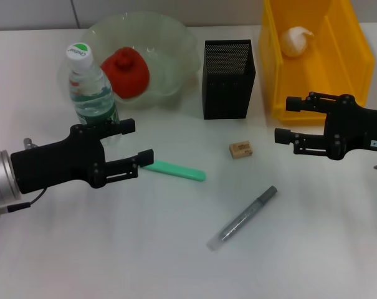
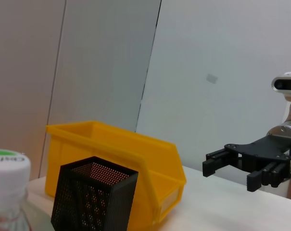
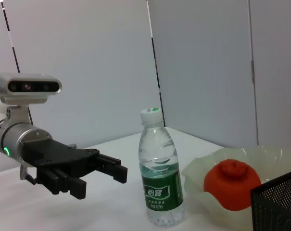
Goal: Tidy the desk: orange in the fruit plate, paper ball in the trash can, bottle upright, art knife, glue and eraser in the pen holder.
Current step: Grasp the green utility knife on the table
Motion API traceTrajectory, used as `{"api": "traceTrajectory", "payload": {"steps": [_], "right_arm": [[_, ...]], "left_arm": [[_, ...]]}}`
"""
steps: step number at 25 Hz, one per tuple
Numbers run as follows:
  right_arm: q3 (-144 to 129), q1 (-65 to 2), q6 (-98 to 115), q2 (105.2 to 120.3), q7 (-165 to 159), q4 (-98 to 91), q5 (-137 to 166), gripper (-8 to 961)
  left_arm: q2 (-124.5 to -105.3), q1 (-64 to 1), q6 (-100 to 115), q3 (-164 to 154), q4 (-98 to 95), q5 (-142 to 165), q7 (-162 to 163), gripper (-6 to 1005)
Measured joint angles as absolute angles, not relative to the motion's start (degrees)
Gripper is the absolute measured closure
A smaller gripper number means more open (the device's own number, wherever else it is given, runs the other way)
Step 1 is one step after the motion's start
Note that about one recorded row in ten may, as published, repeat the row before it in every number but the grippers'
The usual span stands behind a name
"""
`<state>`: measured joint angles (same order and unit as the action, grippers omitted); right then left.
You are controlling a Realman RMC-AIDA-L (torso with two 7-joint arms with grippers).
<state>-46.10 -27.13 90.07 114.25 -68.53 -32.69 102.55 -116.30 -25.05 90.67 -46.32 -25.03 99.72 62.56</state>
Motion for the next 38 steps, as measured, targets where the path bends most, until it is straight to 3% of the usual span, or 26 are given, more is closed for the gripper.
{"api": "traceTrajectory", "payload": {"steps": [7,9,10,13,14,27,38], "right_arm": [[-46.1,-26.7,90.0,114.25,-68.6,-32.7,102.6,210],[-46.1,-26.6,90.0,114.25,-68.8,-32.7,103.0,210],[-46.0,-26.6,90.0,114.25,-69.0,-32.6,103.5,210],[-45.8,-26.6,90.0,114.27,-69.7,-32.6,104.9,210],[-45.9,-26.6,90.0,114.29,-69.8,-32.6,105.3,210],[-46.1,-26.1,90.1,114.66,-70.2,-32.6,106.4,210],[-45.9,-25.9,90.0,115.21,-70.2,-32.6,106.4,211]], "left_arm": [[-116.12,-26.0,90.6,-46.3,-25.3,100.4,62.7,220],[-116.53,-28.1,90.6,-46.3,-27.3,104.1,63.9,221],[-117.62,-30.1,90.7,-46.3,-31.5,108.4,67.0,221],[-117.62,-30.1,90.7,-46.3,-31.5,108.4,67.0,221],[-118.39,-34.3,91.9,-48.8,-40.8,114.6,76.1,221],[-118.56,-37.6,92.3,-64.4,-68.0,126.8,95.5,227],[-119.11,-47.0,92.8,-76.1,-69.4,142.1,103.9,226]]}}
